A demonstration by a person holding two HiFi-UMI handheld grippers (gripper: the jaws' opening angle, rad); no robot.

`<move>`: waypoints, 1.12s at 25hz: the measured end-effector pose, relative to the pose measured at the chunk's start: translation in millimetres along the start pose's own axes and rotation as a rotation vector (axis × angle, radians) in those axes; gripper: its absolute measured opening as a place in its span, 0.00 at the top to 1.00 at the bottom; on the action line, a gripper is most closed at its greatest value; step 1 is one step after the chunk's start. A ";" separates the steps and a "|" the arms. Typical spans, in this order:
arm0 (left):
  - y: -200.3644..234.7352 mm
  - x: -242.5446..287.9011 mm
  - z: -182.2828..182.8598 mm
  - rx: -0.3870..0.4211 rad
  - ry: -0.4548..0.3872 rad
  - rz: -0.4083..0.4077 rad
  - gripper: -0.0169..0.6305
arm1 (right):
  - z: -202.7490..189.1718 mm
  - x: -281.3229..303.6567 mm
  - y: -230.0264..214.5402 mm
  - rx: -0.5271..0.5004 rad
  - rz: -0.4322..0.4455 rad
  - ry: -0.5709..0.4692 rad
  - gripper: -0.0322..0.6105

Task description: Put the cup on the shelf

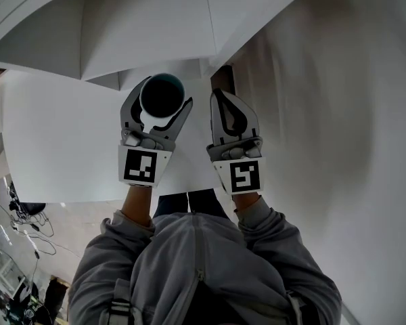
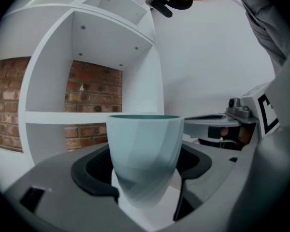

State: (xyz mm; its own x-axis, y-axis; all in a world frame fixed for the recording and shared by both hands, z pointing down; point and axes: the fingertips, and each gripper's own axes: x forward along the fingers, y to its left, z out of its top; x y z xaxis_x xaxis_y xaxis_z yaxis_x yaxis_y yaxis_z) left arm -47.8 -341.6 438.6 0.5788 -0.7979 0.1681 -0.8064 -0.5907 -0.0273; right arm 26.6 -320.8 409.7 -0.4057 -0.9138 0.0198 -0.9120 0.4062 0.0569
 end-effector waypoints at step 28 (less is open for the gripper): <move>29.2 102.1 -77.5 -0.021 0.042 -0.008 0.41 | -62.5 30.6 -23.8 0.018 -0.025 0.056 0.91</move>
State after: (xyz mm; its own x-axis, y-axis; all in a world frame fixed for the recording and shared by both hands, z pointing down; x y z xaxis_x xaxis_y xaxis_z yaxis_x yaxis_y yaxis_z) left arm -21.6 -431.0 531.4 0.5801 -0.7871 0.2095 -0.8043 -0.5941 -0.0049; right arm 39.6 -358.8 471.3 -0.3795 -0.9222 0.0748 -0.9228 0.3831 0.0403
